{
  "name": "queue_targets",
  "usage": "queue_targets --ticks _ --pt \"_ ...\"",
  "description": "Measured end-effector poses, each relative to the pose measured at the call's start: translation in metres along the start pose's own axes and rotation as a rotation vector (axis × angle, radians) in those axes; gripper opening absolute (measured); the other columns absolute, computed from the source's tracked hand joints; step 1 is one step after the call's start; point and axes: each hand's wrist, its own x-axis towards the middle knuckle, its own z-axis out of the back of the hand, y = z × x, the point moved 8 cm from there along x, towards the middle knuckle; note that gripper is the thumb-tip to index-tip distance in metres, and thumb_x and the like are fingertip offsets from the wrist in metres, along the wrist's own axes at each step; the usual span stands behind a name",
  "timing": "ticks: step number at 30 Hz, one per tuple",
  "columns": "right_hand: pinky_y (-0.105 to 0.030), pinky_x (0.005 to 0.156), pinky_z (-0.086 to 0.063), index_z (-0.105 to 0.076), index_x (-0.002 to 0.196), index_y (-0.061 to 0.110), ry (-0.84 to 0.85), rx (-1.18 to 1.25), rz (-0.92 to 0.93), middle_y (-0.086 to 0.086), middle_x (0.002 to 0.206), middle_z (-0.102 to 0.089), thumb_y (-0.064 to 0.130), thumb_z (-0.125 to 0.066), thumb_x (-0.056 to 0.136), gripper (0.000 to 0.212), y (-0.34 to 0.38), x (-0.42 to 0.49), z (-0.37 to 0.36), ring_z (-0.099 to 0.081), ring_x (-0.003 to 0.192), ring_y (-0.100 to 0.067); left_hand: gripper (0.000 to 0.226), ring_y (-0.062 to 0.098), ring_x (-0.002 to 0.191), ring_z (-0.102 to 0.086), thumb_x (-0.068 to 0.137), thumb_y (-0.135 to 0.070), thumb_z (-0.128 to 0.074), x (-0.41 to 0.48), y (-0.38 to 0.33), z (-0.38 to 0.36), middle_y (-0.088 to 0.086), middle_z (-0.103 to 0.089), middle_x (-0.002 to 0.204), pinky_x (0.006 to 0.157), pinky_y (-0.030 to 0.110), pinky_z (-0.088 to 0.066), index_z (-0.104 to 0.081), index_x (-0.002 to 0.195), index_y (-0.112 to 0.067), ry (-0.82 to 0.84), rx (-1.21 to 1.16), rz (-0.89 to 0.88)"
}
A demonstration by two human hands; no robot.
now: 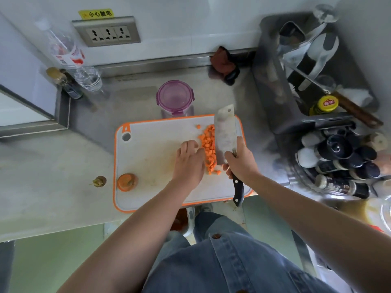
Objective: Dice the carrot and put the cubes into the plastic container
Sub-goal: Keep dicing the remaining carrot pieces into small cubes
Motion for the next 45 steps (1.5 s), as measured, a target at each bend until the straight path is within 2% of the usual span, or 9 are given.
queue_targets --ticks 2,5,8,13,17,22,31,42,45 --pt "-0.038 0.041 -0.049 -0.034 0.115 0.017 -0.032 -0.156 0.105 -0.018 0.071 -0.061 0.013 -0.039 0.09 0.026 0.008 -0.001 0.0 -0.055 0.049 -0.03 0.015 0.026 0.102 -0.05 0.088 -0.02 -0.06 0.004 0.007 0.011 0.006 -0.061 0.104 0.086 0.034 -0.041 -0.07 0.097 -0.012 -0.08 -0.174 0.096" --pt "-0.043 0.053 -0.045 -0.034 0.127 0.017 -0.064 -0.503 0.328 -0.016 0.073 -0.062 0.014 -0.043 0.089 0.04 0.027 -0.005 -0.011 -0.055 0.061 -0.04 0.034 0.015 0.066 -0.06 0.093 -0.034 -0.06 0.008 0.02 0.012 0.006 -0.067 0.075 0.066 0.028 -0.045 -0.068 0.083 -0.003 -0.045 -0.889 0.529" --pt "-0.034 0.057 -0.033 -0.042 0.126 0.011 0.005 -0.653 0.504 -0.015 0.082 -0.064 0.015 -0.05 0.089 0.038 0.041 -0.016 -0.029 -0.055 0.068 -0.04 0.05 0.024 0.064 -0.068 0.094 -0.05 -0.052 0.009 0.015 0.005 0.012 -0.069 0.074 0.063 0.035 -0.058 -0.066 0.089 -0.002 0.036 -1.302 0.758" --pt "-0.03 0.065 -0.041 -0.043 0.135 0.022 0.23 -0.681 0.625 -0.007 0.094 -0.068 0.034 -0.044 0.099 0.037 0.031 -0.021 -0.049 -0.063 0.08 -0.029 0.026 0.04 0.091 -0.065 0.093 -0.017 -0.053 -0.001 0.045 -0.003 0.025 -0.067 0.094 0.079 0.05 -0.055 -0.065 0.091 0.005 -0.023 -0.994 0.824" --pt "-0.036 0.085 -0.046 -0.044 0.139 0.035 0.068 -0.475 0.535 0.0 0.12 -0.055 0.055 -0.019 0.097 0.053 0.017 -0.007 -0.022 -0.054 0.106 -0.021 0.017 0.028 0.075 -0.065 0.096 -0.011 -0.046 -0.016 0.049 -0.004 0.013 -0.063 0.089 0.055 0.036 -0.059 -0.058 0.088 -0.004 0.007 -1.198 0.886" --pt "-0.036 0.111 -0.01 -0.024 0.146 0.049 0.32 -0.416 0.565 0.007 0.157 -0.012 0.058 -0.014 0.096 0.052 0.022 -0.012 -0.055 -0.011 0.141 -0.016 0.02 0.023 0.063 -0.062 0.097 -0.012 -0.04 -0.021 0.048 -0.001 0.012 -0.061 0.084 0.04 0.026 -0.05 -0.056 0.089 -0.003 -0.015 -1.337 0.923" --pt "-0.048 0.119 0.003 -0.011 0.151 0.044 0.278 -0.577 0.411 0.01 0.16 0.011 0.053 -0.013 0.1 0.051 0.006 0.003 -0.059 0.011 0.146 -0.018 0.026 0.028 0.073 -0.058 0.09 -0.019 -0.033 -0.029 0.06 -0.007 0.012 -0.059 0.081 0.063 0.034 -0.049 -0.057 0.092 -0.008 0.007 -1.311 1.0" --pt "-0.041 0.115 0.001 -0.017 0.15 0.044 0.316 -0.599 0.581 0.006 0.161 0.001 0.052 -0.013 0.098 0.053 0.032 -0.006 -0.079 0.005 0.145 -0.013 0.023 0.019 0.056 -0.047 0.091 -0.013 -0.032 -0.029 0.06 -0.001 0.003 -0.049 0.065 0.039 0.017 -0.036 -0.054 0.085 -0.009 0.023 -1.291 0.948" --pt "-0.047 0.119 -0.002 -0.017 0.153 0.034 0.248 -0.646 0.445 0.003 0.161 0.001 0.049 -0.016 0.102 0.053 0.025 0.004 -0.075 0.006 0.147 -0.017 0.022 0.02 0.057 -0.047 0.09 -0.013 -0.033 -0.03 0.063 -0.001 0.005 -0.048 0.067 0.043 0.019 -0.037 -0.054 0.085 -0.008 0.006 -1.285 0.943"
